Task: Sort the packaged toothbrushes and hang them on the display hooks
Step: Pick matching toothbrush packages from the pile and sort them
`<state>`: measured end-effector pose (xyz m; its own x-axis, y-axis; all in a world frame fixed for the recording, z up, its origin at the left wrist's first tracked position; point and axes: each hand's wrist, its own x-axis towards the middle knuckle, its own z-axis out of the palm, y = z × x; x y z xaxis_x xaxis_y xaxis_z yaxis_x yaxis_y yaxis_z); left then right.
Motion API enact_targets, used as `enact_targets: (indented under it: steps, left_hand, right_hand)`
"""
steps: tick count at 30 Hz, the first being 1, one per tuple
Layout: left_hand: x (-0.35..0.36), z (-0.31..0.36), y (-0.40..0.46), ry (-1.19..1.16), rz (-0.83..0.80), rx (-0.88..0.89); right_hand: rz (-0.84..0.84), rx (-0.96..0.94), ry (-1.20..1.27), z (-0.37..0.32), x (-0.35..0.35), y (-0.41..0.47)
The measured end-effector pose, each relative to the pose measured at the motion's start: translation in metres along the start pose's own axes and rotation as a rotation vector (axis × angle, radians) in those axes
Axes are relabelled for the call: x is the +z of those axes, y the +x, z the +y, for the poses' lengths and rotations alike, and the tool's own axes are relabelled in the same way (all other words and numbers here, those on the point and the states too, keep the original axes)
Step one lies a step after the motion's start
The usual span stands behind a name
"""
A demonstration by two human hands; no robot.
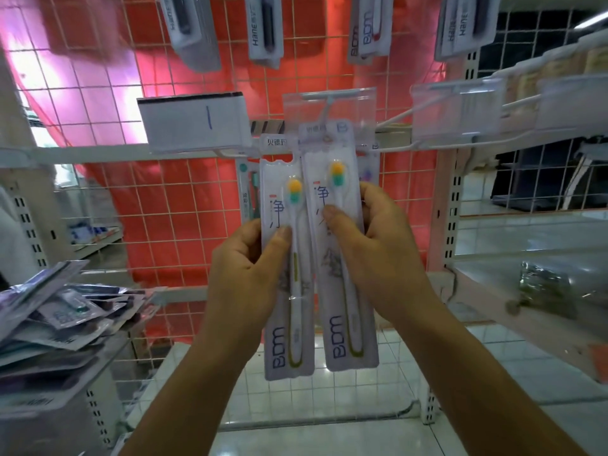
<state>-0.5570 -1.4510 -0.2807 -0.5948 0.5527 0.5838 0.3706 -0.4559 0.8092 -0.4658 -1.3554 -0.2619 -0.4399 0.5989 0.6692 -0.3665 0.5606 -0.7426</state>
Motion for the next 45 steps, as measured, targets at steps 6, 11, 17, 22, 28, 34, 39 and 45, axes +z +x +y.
enact_targets:
  steps: [6, 11, 17, 22, 28, 34, 39, 45]
  left_hand:
    - [-0.003, -0.002, 0.004, 0.049, 0.032, -0.001]
    - [-0.010, -0.008, 0.007, 0.118, 0.066, -0.023]
    - [-0.014, -0.011, 0.007, 0.131, 0.062, -0.025]
    - [-0.011, -0.009, 0.009, 0.085, 0.048, -0.035]
    - [-0.005, -0.007, 0.005, 0.035, 0.020, -0.027]
    - [0.002, -0.003, -0.002, 0.016, -0.046, 0.021]
    - [0.011, 0.003, -0.002, -0.003, -0.083, 0.087]
    - [0.022, 0.003, 0.009, 0.029, -0.098, 0.085]
  right_hand:
    - [-0.003, 0.031, -0.034, 0.008, 0.004, 0.011]
    - [0.008, 0.094, -0.067, 0.040, 0.012, 0.027]
    - [-0.020, 0.140, -0.132, 0.080, 0.024, 0.073]
    - [-0.048, 0.204, -0.235, 0.102, 0.028, 0.101]
    - [-0.010, 0.269, -0.333, 0.107, 0.029, 0.113]
    - [0.154, 0.261, -0.363, 0.106, 0.014, 0.077]
    - [0.137, 0.151, -0.240, 0.089, -0.012, 0.019]
    - [0.107, 0.182, -0.149, 0.081, -0.015, 0.001]
